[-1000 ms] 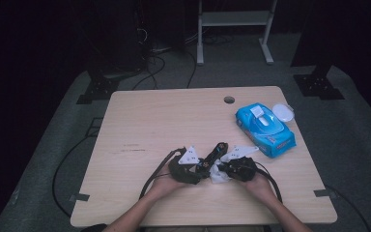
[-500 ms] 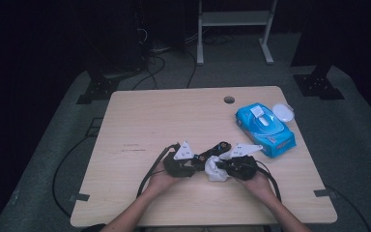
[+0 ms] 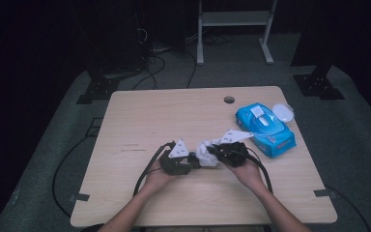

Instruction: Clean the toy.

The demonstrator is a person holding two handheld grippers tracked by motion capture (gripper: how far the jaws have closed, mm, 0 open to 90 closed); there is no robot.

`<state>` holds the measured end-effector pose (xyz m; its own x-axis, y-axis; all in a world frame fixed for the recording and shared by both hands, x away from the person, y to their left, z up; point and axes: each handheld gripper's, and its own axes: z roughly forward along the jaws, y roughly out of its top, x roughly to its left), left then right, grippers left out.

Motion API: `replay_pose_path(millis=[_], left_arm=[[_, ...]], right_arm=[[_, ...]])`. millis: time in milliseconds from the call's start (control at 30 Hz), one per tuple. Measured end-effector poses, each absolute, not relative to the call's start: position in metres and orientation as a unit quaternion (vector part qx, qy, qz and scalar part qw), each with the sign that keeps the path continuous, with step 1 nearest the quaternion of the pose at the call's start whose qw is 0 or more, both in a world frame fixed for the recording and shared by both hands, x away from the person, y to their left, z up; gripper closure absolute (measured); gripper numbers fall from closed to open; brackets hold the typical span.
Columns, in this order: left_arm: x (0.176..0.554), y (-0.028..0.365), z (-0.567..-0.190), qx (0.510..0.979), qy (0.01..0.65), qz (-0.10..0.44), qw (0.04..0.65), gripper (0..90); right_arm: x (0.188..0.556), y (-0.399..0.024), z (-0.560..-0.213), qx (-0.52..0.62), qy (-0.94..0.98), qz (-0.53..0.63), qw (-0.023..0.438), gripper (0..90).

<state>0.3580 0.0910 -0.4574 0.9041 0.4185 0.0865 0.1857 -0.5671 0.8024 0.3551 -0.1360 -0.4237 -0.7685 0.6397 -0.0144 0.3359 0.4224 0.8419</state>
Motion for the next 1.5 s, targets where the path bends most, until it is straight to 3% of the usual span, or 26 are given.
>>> replay_pose_path(millis=[267,533,800,1033,1500], left_arm=[[0.359,0.093,-0.459,0.875,0.175,0.132,0.431,58.2],[0.361,0.095,-0.458,0.877,0.172,0.132,0.428,58.4],[0.362,0.099,-0.460,0.877,0.174,0.126,0.429,58.4],[0.363,0.100,-0.459,0.876,0.174,0.125,0.433,58.5],[0.370,0.096,-0.462,0.868,0.192,0.109,0.446,56.9]], right_arm=[[0.356,-0.107,-0.427,0.278,0.829,0.464,0.144,84.1],[0.366,-0.127,-0.428,0.309,0.817,0.464,0.145,84.2],[0.363,-0.114,-0.429,0.292,0.823,0.463,0.148,84.2],[0.373,-0.140,-0.427,0.326,0.815,0.450,0.162,84.2],[0.369,-0.128,-0.429,0.316,0.819,0.453,0.153,84.2]])
